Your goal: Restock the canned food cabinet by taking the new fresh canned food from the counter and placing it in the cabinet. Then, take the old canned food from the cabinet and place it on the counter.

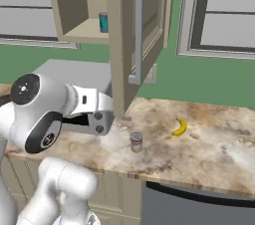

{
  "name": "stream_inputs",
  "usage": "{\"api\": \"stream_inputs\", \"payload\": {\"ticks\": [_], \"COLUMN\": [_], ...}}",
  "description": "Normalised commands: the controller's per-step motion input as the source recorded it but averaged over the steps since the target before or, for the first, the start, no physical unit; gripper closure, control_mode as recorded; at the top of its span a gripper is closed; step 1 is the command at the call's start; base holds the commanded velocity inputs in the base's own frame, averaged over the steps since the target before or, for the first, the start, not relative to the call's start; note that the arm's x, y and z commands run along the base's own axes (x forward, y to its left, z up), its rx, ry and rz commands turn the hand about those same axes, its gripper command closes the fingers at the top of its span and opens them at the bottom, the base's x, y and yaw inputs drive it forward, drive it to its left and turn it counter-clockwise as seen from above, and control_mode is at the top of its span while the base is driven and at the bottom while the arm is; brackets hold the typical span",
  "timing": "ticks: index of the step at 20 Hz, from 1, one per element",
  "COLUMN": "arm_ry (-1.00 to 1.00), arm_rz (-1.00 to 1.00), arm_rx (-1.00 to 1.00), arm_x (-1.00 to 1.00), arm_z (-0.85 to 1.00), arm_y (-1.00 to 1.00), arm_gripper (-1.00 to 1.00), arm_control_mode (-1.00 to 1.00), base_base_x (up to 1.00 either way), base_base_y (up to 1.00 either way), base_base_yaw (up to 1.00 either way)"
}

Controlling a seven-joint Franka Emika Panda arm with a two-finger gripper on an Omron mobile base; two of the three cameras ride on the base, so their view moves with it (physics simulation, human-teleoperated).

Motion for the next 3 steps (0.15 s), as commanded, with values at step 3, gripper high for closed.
{"api": "stream_inputs", "payload": {"ticks": [3], "arm_ry": [-0.02], "arm_rz": [0.00], "arm_rx": [0.02], "arm_x": [0.00], "arm_z": [0.00], "arm_y": [0.00], "arm_gripper": [-1.00], "arm_control_mode": [-1.00], "base_base_x": [0.00], "base_base_y": [0.00], "base_base_yaw": [0.00]}}
